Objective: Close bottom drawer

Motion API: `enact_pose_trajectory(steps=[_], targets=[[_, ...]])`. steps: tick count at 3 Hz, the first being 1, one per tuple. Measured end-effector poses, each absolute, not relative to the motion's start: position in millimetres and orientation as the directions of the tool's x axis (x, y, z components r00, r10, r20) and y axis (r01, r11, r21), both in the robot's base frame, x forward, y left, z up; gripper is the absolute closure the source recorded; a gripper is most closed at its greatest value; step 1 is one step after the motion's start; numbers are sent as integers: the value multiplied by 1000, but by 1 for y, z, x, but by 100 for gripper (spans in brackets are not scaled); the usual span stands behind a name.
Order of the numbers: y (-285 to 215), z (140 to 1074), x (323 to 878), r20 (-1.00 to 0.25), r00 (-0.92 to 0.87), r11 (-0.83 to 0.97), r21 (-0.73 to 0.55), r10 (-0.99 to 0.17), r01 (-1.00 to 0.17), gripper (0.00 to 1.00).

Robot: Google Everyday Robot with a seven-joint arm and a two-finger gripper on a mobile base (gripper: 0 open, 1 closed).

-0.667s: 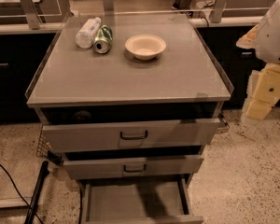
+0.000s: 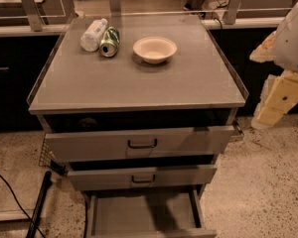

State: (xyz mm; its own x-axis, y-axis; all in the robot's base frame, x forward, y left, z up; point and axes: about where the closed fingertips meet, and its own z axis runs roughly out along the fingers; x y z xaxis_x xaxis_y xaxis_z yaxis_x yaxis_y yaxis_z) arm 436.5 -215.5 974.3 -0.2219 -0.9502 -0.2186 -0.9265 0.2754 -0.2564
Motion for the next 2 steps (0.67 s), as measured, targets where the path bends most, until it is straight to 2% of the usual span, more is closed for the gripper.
enact_pose_trajectory(steps=[1,2], targets=[[-207,958,427,-260,-214,283,-264,-941,-922,42],[-197,906,422,-341,-209,308,-267,-916,-913,73]])
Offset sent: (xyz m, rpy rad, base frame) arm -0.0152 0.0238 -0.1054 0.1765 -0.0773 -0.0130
